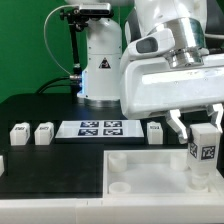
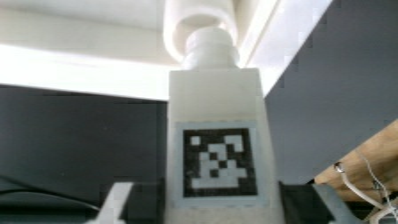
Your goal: Assemble one leg
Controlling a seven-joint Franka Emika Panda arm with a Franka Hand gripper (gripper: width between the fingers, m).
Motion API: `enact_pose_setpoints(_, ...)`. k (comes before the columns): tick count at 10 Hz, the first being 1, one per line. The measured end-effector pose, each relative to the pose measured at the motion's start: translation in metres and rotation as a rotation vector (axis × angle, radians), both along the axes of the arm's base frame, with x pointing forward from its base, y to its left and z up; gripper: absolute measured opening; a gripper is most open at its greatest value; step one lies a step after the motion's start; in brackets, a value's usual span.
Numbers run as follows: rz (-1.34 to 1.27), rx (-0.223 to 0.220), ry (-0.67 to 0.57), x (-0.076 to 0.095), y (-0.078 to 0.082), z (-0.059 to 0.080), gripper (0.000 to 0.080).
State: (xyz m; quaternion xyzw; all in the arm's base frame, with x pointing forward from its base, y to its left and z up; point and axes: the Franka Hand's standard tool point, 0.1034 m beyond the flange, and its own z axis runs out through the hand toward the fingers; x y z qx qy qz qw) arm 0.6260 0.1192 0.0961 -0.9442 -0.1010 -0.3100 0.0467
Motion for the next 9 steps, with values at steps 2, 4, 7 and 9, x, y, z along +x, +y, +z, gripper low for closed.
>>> enact_pose_setpoints(2,0.000,0.001,-0.010,0.000,0.001,0.000,0.0294)
enact_pose_setpoints(4,0.000,-0.001,-0.010,0.001,-0.001,0.000,0.0294)
enact_pose_setpoints(7,-0.002,-0.011,0.008,-0.001,-0.007,-0.007,0.0294)
enact_pose_setpoints(9,-0.001,-0.011,0.015,-0.003,-0.008,-0.012,0.0294)
